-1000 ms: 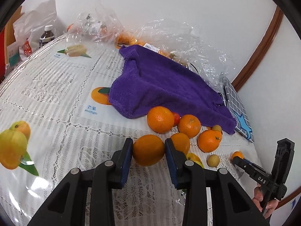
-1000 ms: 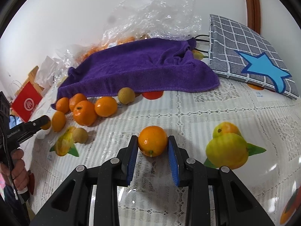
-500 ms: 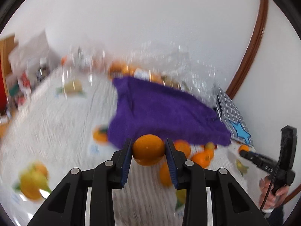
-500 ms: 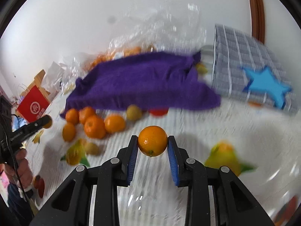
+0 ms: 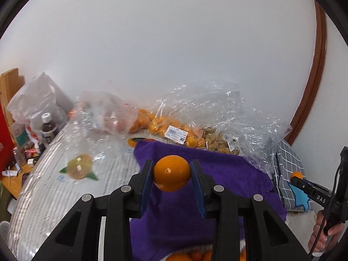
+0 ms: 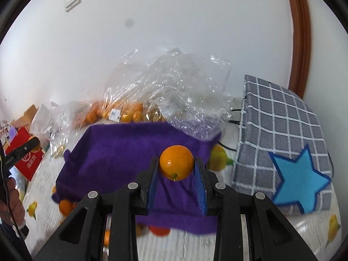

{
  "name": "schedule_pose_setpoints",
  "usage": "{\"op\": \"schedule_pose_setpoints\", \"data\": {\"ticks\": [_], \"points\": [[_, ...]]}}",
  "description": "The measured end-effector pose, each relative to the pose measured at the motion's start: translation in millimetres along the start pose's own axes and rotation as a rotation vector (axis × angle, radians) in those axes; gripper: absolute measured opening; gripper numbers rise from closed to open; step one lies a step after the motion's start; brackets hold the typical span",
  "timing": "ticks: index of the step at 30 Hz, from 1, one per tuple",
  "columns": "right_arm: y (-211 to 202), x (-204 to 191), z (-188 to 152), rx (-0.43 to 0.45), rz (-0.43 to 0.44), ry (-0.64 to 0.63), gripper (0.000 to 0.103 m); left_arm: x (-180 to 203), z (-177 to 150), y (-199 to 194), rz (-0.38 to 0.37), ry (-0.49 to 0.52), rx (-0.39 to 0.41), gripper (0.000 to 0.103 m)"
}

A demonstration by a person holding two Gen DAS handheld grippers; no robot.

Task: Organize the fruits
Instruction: 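Carry the large orange with the left tool while the right tool carries the tangerine over the purple towel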

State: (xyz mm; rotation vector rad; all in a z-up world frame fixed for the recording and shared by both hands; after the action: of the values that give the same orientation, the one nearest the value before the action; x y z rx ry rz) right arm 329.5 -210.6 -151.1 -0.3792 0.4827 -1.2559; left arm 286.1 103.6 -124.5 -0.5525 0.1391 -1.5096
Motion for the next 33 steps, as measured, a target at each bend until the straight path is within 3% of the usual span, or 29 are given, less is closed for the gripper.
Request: {"op": "schedule_pose_setpoints", "data": {"ticks": [5, 9, 14, 20, 27, 33], "points": [[35, -4, 10, -0.001, 0.009, -0.008, 0.032, 23, 0, 52, 0.007, 0.017, -0.043, 0.033], [61, -3, 1, -0.024, 0.037, 0.011, 0.032, 30, -25, 79, 0.017, 0.051, -0.11, 0.033], [80, 1, -22, -0.078, 0.049, 0.003, 0.032, 24, -55, 92, -0.01, 0.057, -0.181, 0.033], [100, 13, -41, -0.144, 0.021, 0.034, 0.032, 23, -54, 91, -0.013, 0.069, -0.189, 0.033], [107, -2, -49, -0.149, 0.005, -0.056, 0.032, 17, -68, 107, 0.003, 0.058, -0.307, 0.033], [110, -3, -49, -0.154, 0.004, -0.049, 0.032, 15, -72, 111, 0.003, 0.057, -0.326, 0.033]]}}
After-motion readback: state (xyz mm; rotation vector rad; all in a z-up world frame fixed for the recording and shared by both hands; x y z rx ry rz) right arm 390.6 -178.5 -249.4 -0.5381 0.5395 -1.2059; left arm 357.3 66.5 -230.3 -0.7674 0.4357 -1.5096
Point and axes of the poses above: each gripper's, at about its wrist camera, not at the fingertips, and y roughly the way its jaws point, x to its right, z to its top, the point moved 8 cm from there along y, roughly the way its jaws point, and after that the axes turned 6 degrees about x, right-handed, at the moved point
